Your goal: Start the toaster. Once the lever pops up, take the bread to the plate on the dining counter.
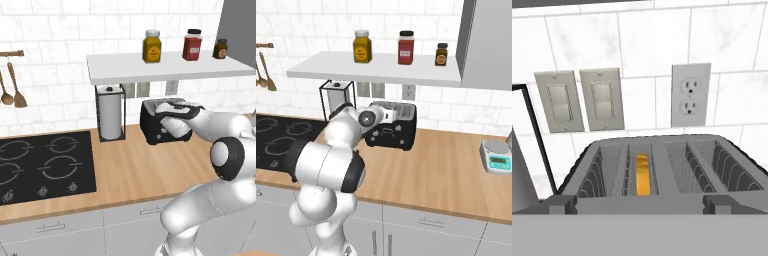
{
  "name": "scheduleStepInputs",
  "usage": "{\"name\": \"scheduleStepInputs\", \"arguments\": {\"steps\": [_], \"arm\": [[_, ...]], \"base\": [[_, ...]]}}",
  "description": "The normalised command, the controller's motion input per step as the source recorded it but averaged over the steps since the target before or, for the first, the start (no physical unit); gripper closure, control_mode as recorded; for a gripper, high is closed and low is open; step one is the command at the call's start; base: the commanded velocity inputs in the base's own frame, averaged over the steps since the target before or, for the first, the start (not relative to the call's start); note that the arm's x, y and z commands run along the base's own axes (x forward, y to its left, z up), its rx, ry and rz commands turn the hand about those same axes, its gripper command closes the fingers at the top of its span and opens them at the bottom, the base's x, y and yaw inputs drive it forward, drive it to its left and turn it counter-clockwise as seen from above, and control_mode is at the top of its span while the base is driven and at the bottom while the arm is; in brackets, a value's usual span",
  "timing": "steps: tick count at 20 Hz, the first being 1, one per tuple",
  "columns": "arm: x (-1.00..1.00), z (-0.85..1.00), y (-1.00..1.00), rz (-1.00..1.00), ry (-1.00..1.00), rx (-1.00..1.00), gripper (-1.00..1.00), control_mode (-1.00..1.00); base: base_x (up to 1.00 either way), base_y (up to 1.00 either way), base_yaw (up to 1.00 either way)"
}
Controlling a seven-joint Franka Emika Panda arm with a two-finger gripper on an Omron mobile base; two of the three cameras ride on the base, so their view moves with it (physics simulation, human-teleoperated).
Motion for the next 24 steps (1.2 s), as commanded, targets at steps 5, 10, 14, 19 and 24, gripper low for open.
{"name": "scheduleStepInputs", "arguments": {"steps": [5, 10, 14, 19, 24], "arm": [[0.13, 0.12, 0.00, 0.00, 0.02, 0.00, -1.00, -1.00], [0.14, 0.08, 0.00, 0.00, 0.05, 0.00, -1.00, -1.00], [0.14, 0.01, 0.00, 0.00, 0.06, 0.00, -1.00, -1.00], [0.14, 0.02, 0.00, 0.00, 0.12, 0.00, -1.00, -1.00], [0.09, 0.11, 0.00, 0.00, 0.08, 0.00, -1.00, -1.00]], "base": [[0.00, 0.00, 0.00], [0.00, 0.00, 0.00], [0.00, 0.00, 0.00], [0.00, 0.00, 0.00], [0.00, 0.00, 0.00]]}}
